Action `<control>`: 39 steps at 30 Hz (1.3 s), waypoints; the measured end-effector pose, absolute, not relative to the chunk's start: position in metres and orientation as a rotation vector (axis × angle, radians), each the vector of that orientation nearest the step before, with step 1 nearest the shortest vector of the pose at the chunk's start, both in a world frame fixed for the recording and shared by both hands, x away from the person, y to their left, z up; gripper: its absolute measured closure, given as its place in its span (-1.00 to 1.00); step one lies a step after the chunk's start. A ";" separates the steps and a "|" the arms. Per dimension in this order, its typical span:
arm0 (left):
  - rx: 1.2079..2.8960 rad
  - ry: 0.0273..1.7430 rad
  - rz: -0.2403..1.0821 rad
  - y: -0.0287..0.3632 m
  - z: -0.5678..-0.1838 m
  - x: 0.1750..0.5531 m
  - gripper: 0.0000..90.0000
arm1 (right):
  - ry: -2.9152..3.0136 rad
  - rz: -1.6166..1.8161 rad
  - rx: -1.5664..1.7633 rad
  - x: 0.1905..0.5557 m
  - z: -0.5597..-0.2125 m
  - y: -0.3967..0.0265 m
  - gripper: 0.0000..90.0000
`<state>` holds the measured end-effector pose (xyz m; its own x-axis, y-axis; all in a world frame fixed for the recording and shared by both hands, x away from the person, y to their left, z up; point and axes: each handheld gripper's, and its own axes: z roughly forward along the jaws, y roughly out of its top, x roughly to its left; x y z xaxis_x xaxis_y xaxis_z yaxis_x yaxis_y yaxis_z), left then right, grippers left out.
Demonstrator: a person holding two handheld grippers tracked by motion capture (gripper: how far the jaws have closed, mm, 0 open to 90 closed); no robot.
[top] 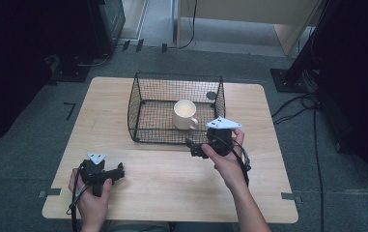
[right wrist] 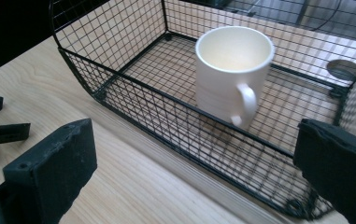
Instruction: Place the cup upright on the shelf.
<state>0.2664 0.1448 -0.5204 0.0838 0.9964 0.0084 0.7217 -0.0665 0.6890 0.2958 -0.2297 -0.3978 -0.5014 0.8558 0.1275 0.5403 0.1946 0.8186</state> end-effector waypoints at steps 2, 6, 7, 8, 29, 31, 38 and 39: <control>1.846 1.691 0.683 0.145 -0.520 0.266 -1.00 | 2.115 1.221 1.315 0.294 -0.398 -0.232 -1.00; 1.845 1.691 0.683 0.145 -0.520 0.266 -1.00 | 2.093 1.212 1.333 0.285 -0.401 -0.248 -1.00; 1.844 1.691 0.684 0.145 -0.520 0.266 -1.00 | 2.087 1.208 1.334 0.284 -0.402 -0.250 -1.00; 1.844 1.691 0.684 0.145 -0.520 0.266 -1.00 | 2.080 1.205 1.344 0.281 -0.403 -0.255 -1.00; 1.850 1.689 0.682 0.145 -0.520 0.266 -1.00 | 1.953 1.165 1.510 0.241 -0.448 -0.341 -1.00; 1.850 1.690 0.682 0.145 -0.520 0.266 -1.00 | 1.945 1.165 1.516 0.240 -0.450 -0.345 -1.00; 1.850 1.690 0.682 0.145 -0.520 0.266 -1.00 | 1.909 1.127 1.571 0.233 -0.467 -0.367 -1.00; 1.850 1.690 0.683 0.145 -0.520 0.266 -1.00 | 1.894 1.114 1.585 0.231 -0.471 -0.373 -1.00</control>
<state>0.2663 0.1450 -0.5203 0.0862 0.9962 0.0102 0.7238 -0.0697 0.6865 0.2310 -0.3727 -0.4714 -0.2552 0.9525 0.1659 0.6082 0.0248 0.7934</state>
